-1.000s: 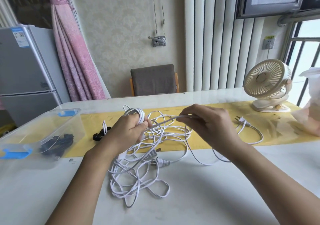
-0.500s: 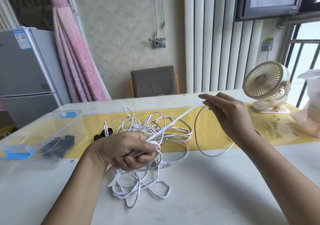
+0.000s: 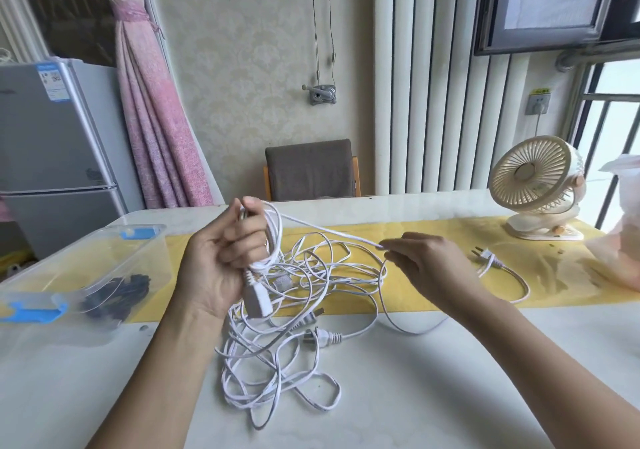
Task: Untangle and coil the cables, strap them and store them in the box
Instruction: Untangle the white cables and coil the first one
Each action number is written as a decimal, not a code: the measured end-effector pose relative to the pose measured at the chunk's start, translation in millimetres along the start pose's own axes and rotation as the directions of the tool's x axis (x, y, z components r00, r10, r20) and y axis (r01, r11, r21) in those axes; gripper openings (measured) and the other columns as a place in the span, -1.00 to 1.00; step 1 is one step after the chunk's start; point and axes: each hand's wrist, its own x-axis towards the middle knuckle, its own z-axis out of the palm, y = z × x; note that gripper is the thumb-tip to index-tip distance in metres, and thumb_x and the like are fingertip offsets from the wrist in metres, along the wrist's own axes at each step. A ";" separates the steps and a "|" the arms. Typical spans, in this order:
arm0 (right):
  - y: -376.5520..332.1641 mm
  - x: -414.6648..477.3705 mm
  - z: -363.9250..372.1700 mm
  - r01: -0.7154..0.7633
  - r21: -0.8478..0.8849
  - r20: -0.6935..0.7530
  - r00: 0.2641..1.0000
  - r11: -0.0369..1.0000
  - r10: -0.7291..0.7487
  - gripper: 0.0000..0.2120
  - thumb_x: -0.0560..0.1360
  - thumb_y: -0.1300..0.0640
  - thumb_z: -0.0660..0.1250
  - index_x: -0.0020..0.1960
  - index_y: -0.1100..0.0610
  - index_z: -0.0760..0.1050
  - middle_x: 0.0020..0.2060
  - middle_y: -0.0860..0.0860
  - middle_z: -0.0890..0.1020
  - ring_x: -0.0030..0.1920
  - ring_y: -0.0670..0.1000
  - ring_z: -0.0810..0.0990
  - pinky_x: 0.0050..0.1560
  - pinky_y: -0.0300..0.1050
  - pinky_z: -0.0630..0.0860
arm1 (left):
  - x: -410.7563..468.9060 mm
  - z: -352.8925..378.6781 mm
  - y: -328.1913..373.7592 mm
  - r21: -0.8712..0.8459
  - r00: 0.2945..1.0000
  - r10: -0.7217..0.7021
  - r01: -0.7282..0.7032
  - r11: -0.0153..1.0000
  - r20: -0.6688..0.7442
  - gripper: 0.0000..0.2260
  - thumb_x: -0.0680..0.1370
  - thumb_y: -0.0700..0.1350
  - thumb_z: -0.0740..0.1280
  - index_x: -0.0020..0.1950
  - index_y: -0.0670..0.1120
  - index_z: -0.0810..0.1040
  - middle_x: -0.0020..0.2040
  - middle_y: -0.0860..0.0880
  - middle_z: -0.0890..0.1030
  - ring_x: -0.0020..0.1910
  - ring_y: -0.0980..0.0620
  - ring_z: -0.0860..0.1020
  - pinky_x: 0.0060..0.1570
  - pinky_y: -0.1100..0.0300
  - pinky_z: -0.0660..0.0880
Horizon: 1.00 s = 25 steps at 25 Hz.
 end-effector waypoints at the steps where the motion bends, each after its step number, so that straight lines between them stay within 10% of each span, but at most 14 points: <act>1: -2.0 -1.5 3.1 -0.003 -0.014 0.089 0.996 1.000 0.004 -0.84 0.49 0.14 0.34 0.01 0.02 0.65 -0.29 -0.01 0.62 -0.29 0.16 0.60 -0.39 -0.15 0.40 | -1.2 -4.9 5.5 -0.016 0.996 0.078 -0.078 0.997 -0.050 -0.77 0.64 -0.16 0.04 0.10 -0.26 0.43 -0.29 -0.09 0.44 -0.45 0.11 0.26 -0.37 0.21 0.26; 6: -14.2 -3.5 7.6 0.022 0.028 0.356 0.934 0.999 -0.031 -0.72 0.54 0.22 0.23 0.15 -0.01 0.61 -0.01 -0.05 0.65 0.04 0.02 0.57 -0.07 -0.16 0.47 | -4.3 -20.1 20.0 -0.009 0.901 0.394 -0.403 0.915 -0.183 -0.81 0.48 -0.41 0.25 0.06 -0.23 0.43 -0.17 -0.08 0.52 -0.37 0.07 0.44 -0.28 0.25 0.44; 10: -23.7 -2.9 3.8 0.061 0.052 0.384 0.920 0.997 -0.076 -0.53 0.40 0.41 0.14 0.08 0.00 0.62 -0.04 -0.07 0.65 0.04 0.00 0.52 -0.04 -0.13 0.48 | -0.5 -21.6 19.2 0.327 0.705 0.638 -0.550 0.768 -0.311 -0.73 0.33 -0.35 0.37 -0.03 -0.15 0.44 -0.26 0.04 0.51 -0.44 0.19 0.40 -0.38 0.39 0.40; 14: -42.2 -0.7 -5.1 0.168 0.140 0.377 0.902 0.976 -0.210 -0.67 0.27 0.36 0.08 -0.32 0.06 0.56 -0.33 -0.07 0.60 -0.21 0.03 0.51 -0.24 -0.13 0.43 | 2.5 -19.9 13.4 0.939 0.337 0.923 -0.216 0.269 -0.187 -0.77 0.62 -0.33 0.06 -0.05 -0.02 0.38 -0.24 0.02 0.46 -0.49 0.23 0.35 -0.45 0.40 0.29; 20: -64.1 0.8 -20.3 0.017 0.390 0.378 0.909 0.921 -0.177 -0.76 0.16 0.36 0.03 -0.46 0.08 0.38 -0.48 -0.03 0.46 -0.40 -0.04 0.40 -0.40 -0.22 0.35 | -12.7 -33.0 16.6 0.756 0.556 0.791 0.394 -0.522 0.257 -0.90 0.57 -0.32 0.14 -0.04 -0.18 0.42 -0.23 -0.05 0.47 -0.23 0.02 0.39 -0.15 0.24 0.23; 25: -62.6 8.8 -39.2 -0.300 0.765 0.388 0.921 0.569 -0.036 -0.67 0.15 0.40 0.06 -0.55 0.00 0.39 -0.54 0.01 0.46 -0.44 -0.03 0.40 -0.33 -0.15 0.32 | -21.6 -29.4 22.5 0.707 0.702 0.712 0.500 -0.499 0.007 -0.88 0.59 -0.26 0.17 -0.06 -0.09 0.44 -0.31 0.03 0.49 -0.29 0.01 0.45 -0.22 0.17 0.28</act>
